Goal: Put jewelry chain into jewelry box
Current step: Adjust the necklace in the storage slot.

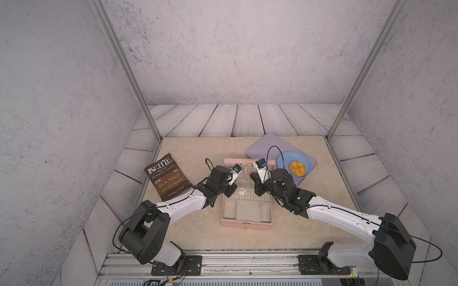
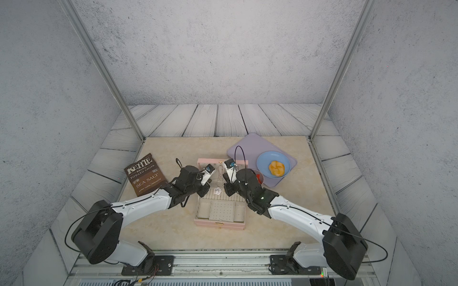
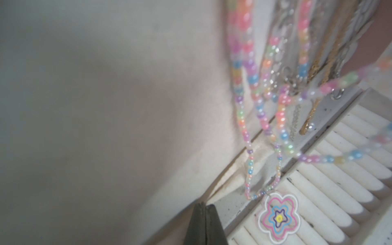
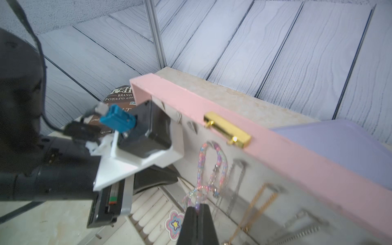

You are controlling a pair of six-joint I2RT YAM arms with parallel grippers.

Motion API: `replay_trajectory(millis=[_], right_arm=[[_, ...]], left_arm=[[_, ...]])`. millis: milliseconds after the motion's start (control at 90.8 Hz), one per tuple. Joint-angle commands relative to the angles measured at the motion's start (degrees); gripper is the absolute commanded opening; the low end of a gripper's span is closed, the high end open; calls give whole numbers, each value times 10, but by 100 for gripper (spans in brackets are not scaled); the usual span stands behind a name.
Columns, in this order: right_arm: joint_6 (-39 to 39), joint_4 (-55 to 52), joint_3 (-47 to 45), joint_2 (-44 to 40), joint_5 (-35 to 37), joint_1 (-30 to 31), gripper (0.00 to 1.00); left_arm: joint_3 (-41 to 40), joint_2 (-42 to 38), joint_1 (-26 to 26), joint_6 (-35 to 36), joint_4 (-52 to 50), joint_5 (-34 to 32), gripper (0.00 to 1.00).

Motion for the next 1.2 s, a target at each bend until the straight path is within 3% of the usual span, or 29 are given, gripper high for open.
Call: replay_trajectory(millis=[0,253,484,958,1189], right_arm=[[-28,31,26,32,5,-3,0],[-61,65,51,84,33,-10,0],[-87,93,23,86,62,-16,0],[-122,170,-4,103,71,-35,0],[-121,184,-15,105,70,-43,0]], left_arm=[[3,-10,-11,11,-50,82,0],[-10,-36,-11,31,-55,85,0],[-15,-48,-11,-7,-54,8,0],[-55,-83,-12,52,-35,89,0],[-65,-97,-12,38,-24,40,0]])
